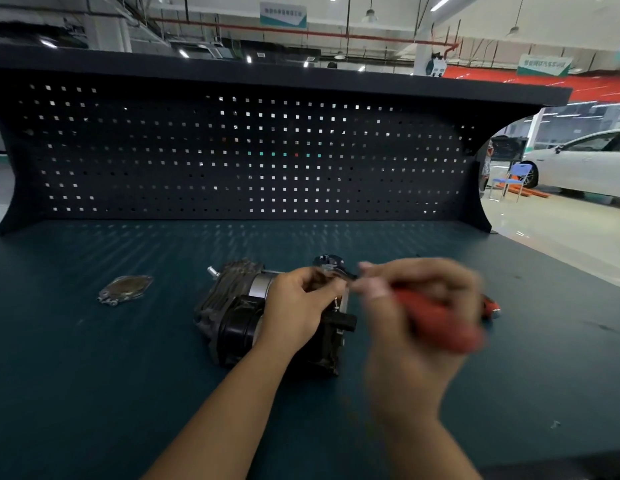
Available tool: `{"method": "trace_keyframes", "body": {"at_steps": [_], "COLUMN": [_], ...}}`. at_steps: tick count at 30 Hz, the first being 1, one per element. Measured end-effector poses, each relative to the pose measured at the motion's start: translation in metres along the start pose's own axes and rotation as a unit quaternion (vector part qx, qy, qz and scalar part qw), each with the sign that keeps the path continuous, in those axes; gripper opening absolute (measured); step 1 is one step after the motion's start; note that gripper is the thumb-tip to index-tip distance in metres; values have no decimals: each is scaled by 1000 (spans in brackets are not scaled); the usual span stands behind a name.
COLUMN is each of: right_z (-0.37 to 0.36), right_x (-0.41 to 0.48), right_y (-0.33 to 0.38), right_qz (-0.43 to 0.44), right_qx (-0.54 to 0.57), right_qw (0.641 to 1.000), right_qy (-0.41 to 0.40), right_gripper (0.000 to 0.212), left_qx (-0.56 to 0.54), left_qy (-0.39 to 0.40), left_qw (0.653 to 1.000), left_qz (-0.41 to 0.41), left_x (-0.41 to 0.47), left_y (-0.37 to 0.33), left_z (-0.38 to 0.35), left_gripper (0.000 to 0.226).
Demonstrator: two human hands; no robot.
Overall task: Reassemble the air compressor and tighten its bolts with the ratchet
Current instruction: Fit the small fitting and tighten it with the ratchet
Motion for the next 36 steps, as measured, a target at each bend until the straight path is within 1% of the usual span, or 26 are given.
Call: {"method": "trace_keyframes", "body": {"at_steps": [1,2,3,5,7,9,10,11,13,14,16,18,20,22,23,24,25,26,28,30,31,32,33,34,35,36], "right_z": [19,37,50,65,67,63,65,68,73,76,78,77,70,57,45,30,17,8,2,7,15,28,43,58,65,66], "right_x": [19,37,49,54,42,24,18,15,19,23,34,38,35,21,8,-5,-17,-23,-20,-4,9,24,39,50,55,55], "right_y": [-14,-37,-62,-118,-162,-191,-200,-206,-199,-189,-161,-128,-87,-34,-10,8,18,22,23,15,5,-12,-37,-67,-100,-127], "right_qz": [-65,-141,-222,-377,-498,-571,-584,-584,-558,-534,-469,-391,-285,-132,-48,19,63,94,123,109,73,15,-69,-170,-275,-370], "right_qx": [62,113,152,186,206,223,215,206,210,212,208,198,186,126,94,66,41,18,-7,-3,9,26,46,73,111,152], "right_qw": [994,977,951,881,799,730,715,711,721,737,788,843,899,958,979,990,994,994,992,994,997,998,991,969,933,886], "right_qy": [-57,-111,-150,-218,-265,-303,-318,-332,-353,-356,-339,-310,-274,-219,-175,-123,-77,-46,-12,8,-6,-46,-105,-163,-205,-236], "right_gripper": [34,31,26,17,21,17,15,15,24,28,29,22,16,15,18,20,22,23,24,19,15,11,9,10,12,15], "left_qx": [4,12,15,24,20,19,25,29,39,47,49,50,46,48,50,57,62,66,62,31,14,3,-1,1,5,10], "left_qy": [7,15,26,44,65,79,83,84,77,73,61,54,49,36,28,18,9,1,-3,13,25,35,43,49,54,60], "left_qw": [1000,1000,999,999,998,997,996,996,996,996,997,997,997,997,997,997,997,997,997,999,999,999,999,998,998,997], "left_qz": [-11,-17,-15,-13,-13,-11,-12,-13,-20,-23,-30,-39,-43,-48,-51,-53,-51,-47,-42,-32,-28,-28,-31,-35,-38,-41], "left_x": [-1,-1,-2,-2,-4,-5,-6,-6,-4,-5,-5,-5,-6,-6,-5,-5,-3,-3,-3,-4,-4,-5,-6,-7,-7,-7], "left_y": [-3,-3,-3,-4,-7,-8,-9,-9,-7,-8,-8,-9,-10,-10,-10,-10,-8,-7,-7,-7,-8,-9,-10,-10,-11,-11], "left_z": [0,0,-2,-5,-8,-11,-11,-11,-11,-10,-8,-7,-6,-5,-4,-4,-3,-2,0,-1,-2,-3,-3,-3,-4,-5], "left_gripper": [4,6,6,7,7,7,7,7,10,12,14,14,13,10,9,13,17,20,20,17,15,13,12,12,12,12]}}
Point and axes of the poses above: each hand's wrist, its own x-axis towards the middle knuckle, its own z-axis out of the back of the hand, y = z × x, the point moved 10 cm from there along x, towards the middle knuckle, and after that the axes turned 14 degrees about -y, right-handed, at the moved point
